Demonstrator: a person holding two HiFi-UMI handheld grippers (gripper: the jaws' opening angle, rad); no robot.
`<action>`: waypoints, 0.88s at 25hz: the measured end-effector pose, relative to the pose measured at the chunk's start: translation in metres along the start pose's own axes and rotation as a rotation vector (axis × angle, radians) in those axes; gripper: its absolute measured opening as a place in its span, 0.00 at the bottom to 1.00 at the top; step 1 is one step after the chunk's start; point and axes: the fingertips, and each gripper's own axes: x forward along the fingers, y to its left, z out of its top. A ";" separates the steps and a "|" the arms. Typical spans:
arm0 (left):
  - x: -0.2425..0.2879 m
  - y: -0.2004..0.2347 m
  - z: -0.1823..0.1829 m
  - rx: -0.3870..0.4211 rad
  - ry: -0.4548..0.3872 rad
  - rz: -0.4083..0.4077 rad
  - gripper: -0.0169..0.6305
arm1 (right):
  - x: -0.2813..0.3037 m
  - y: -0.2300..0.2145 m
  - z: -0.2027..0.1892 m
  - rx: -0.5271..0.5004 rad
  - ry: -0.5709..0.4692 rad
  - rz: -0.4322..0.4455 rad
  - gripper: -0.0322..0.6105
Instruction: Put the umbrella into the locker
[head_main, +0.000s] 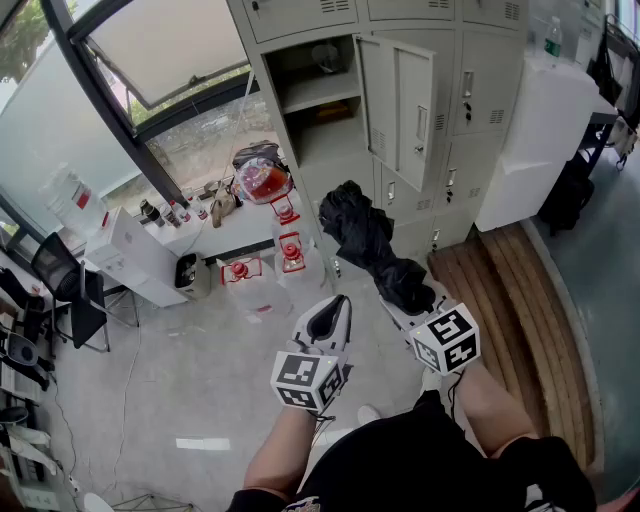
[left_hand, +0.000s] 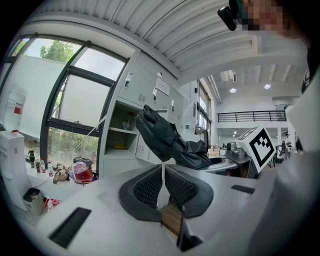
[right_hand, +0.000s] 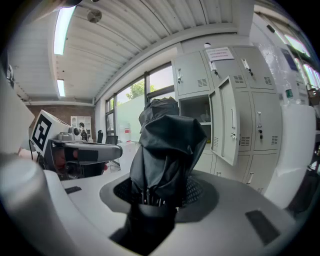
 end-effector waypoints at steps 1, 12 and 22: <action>0.000 -0.001 0.000 -0.001 0.000 0.000 0.07 | 0.000 0.000 0.000 -0.001 0.001 0.000 0.42; 0.000 0.000 -0.001 -0.007 -0.005 -0.005 0.07 | 0.000 0.000 0.001 0.015 -0.002 -0.001 0.42; -0.007 0.007 -0.002 -0.008 -0.004 -0.009 0.07 | 0.006 0.006 -0.002 0.009 0.031 -0.005 0.42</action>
